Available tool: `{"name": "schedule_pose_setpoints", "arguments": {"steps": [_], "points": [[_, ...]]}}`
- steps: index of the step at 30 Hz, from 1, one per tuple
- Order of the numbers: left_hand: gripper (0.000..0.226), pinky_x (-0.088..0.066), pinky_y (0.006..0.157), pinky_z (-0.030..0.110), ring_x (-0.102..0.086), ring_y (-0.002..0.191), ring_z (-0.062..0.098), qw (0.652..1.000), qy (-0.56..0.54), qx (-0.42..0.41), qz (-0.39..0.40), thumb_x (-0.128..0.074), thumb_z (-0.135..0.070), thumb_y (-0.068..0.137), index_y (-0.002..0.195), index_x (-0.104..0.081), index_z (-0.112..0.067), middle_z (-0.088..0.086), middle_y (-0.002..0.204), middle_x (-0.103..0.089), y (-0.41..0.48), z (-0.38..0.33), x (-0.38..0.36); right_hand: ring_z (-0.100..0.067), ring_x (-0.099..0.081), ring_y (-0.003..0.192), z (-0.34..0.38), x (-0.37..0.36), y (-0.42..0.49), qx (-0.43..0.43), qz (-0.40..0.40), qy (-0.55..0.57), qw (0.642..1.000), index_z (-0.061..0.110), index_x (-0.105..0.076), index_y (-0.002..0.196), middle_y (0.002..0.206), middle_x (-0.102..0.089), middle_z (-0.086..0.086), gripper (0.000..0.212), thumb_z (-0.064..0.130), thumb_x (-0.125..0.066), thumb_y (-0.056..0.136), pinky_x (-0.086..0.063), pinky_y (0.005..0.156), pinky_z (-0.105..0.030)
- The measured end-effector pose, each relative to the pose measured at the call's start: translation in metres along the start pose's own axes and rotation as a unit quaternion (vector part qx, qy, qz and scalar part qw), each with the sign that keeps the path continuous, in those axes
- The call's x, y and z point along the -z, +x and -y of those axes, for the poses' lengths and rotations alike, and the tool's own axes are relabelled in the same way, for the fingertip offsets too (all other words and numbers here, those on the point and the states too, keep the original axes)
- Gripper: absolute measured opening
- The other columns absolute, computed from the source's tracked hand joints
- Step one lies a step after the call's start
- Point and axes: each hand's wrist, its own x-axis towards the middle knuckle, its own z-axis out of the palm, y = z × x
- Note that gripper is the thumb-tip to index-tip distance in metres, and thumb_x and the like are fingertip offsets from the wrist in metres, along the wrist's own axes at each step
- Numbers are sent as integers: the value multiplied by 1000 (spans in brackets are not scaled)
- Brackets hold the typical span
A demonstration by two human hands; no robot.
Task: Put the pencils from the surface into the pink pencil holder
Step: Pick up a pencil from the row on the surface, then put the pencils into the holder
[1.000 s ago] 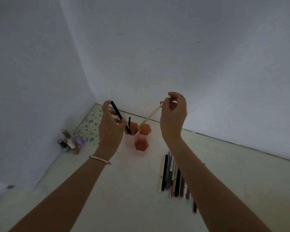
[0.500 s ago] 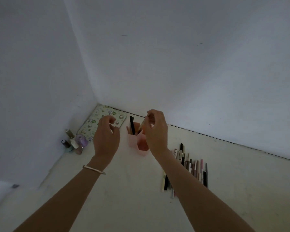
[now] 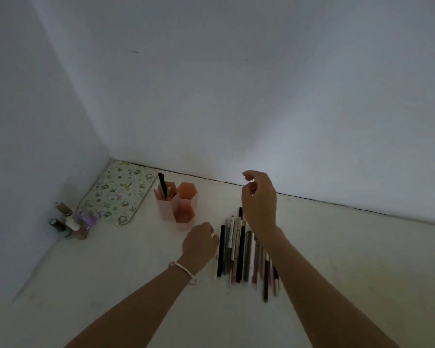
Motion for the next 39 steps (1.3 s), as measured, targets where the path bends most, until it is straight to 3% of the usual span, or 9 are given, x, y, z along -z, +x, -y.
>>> {"name": "schedule_pose_setpoints", "arguments": {"steps": [3, 7, 13, 17, 21, 28, 35, 37, 39], "points": [[30, -52, 82, 33, -63, 98, 26, 997, 5, 69, 35, -62, -33, 89, 106, -60, -9, 8, 107, -66, 3, -6, -20, -5, -59, 86, -21, 23, -7, -31, 4, -13, 999, 14, -66, 104, 98, -63, 9, 30, -4, -50, 86, -44, 76, -11], [27, -50, 81, 33, -62, 98, 27, 996, 24, 84, 24, -65, -29, 88, 107, -58, -10, 9, 108, -64, 5, -10, -31, -7, -59, 79, -43, 35, -20, -53, 16, -21, 998, 15, -68, 99, 92, -64, 11, 24, 0, -52, 90, -46, 73, -18], [22, -48, 77, 28, -66, 96, 28, 992, -61, 110, 26, -69, -19, 85, 102, -67, -5, 12, 101, -69, 11, -13, -27, -10, -60, 82, -56, 29, -34, -90, 75, -46, 992, 15, -66, 106, 100, -66, 6, 22, 7, -49, 95, -52, 78, -27], [10, -45, 66, 19, -60, 77, 17, 983, -158, 19, -90, -64, -10, 87, 97, -61, -10, 8, 92, -68, 10, -25, 9, -14, -56, 74, -52, 19, -37, -119, 110, -74, 984, 14, -64, 110, 102, -66, 2, 24, 8, -46, 95, -53, 74, -31], [13, -45, 65, 10, -60, 74, 10, 932, -255, -80, -245, -65, -10, 84, 93, -59, -19, -3, 82, -64, 7, -40, 71, -16, -57, 79, -46, 2, -37, -145, 153, -154, 965, 9, -62, 101, 100, -62, -3, 18, 8, -47, 92, -48, 68, -28], [15, -42, 59, 1, -57, 67, -15, 906, -284, -97, -298, -66, -12, 83, 89, -60, -24, -19, 75, -60, -7, -35, 113, -24, -62, 101, -51, -32, -54, -160, 268, -321, 894, 4, -59, 113, 113, -61, -11, 23, 10, -42, 99, -52, 86, -31], [14, -51, 63, 15, -64, 71, -1, 889, -321, -64, -321, -66, -11, 82, 93, -63, -19, -8, 79, -66, -2, -15, 122, -25, -67, 93, -54, -41, -55, -195, 255, -294, 900, 2, -63, 105, 103, -68, -12, 25, 15, -42, 100, -52, 74, -31], [21, -56, 66, 25, -64, 70, 0, 868, -342, -64, -356, -65, -9, 83, 102, -62, -17, -9, 79, -66, 1, -9, 132, -23, -66, 81, -50, -40, -49, -215, 235, -251, 914, 4, -63, 97, 95, -69, -11, 25, 21, -46, 99, -52, 68, -31], [39, -55, 65, 17, -63, 68, -4, 834, -365, -69, -409, -64, -7, 85, 122, -57, -17, -11, 81, -62, 7, -1, 148, -21, -62, 69, -41, -36, -35, -218, 186, -199, 937, 5, -59, 89, 84, -66, -10, 22, 24, -50, 96, -50, 60, -31]]}}
